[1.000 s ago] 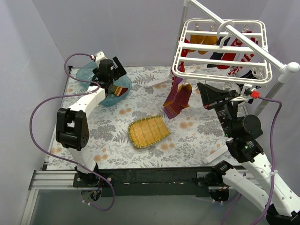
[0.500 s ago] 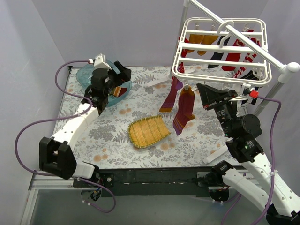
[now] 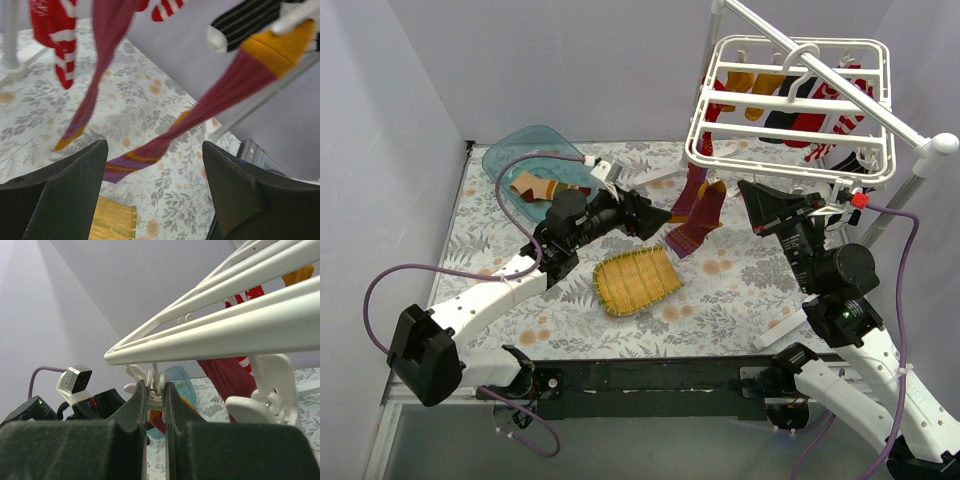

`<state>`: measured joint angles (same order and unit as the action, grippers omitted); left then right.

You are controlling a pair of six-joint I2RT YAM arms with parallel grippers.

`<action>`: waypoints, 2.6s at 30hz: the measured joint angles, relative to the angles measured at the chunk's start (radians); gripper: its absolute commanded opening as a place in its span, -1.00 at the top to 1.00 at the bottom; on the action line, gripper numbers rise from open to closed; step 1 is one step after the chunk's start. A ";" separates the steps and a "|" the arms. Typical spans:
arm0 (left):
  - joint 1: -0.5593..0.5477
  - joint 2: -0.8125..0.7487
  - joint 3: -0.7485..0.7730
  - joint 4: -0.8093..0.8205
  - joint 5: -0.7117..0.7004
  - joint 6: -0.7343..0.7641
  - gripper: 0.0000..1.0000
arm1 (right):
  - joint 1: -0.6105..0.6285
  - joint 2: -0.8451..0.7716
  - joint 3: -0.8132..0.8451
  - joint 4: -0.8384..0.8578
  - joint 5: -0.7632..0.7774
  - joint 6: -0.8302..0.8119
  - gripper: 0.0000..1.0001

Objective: Remove the socks clipped to the hanger
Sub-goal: Remove the sock from the hanger.

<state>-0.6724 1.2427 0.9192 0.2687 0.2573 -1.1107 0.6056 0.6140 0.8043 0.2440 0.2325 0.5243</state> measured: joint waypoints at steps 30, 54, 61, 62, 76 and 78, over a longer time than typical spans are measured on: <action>-0.347 0.274 0.132 0.151 -0.009 0.103 1.00 | 0.000 -0.037 0.000 -0.073 -0.007 -0.002 -0.10; -0.392 0.235 0.175 0.072 -0.128 0.042 1.00 | 0.000 -0.446 -0.389 -0.300 -0.053 0.014 -0.64; -0.397 0.241 0.198 0.065 -0.126 0.039 1.00 | 0.000 -0.472 -0.462 -0.301 -0.077 -0.006 -0.66; -0.397 0.243 0.201 0.064 -0.126 0.039 1.00 | 0.000 -0.468 -0.468 -0.293 -0.084 -0.007 -0.72; -0.399 0.290 0.219 0.083 -0.060 -0.020 1.00 | 0.000 -0.362 -0.492 -0.195 -0.150 -0.034 -0.54; -0.399 0.291 0.219 0.091 -0.049 -0.032 1.00 | 0.000 -0.357 -0.492 -0.189 -0.150 -0.035 -0.13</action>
<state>-1.0710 1.5341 1.1385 0.3599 0.2081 -1.1427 0.6052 0.2569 0.3126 0.0547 0.0822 0.4892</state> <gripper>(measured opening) 0.039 0.793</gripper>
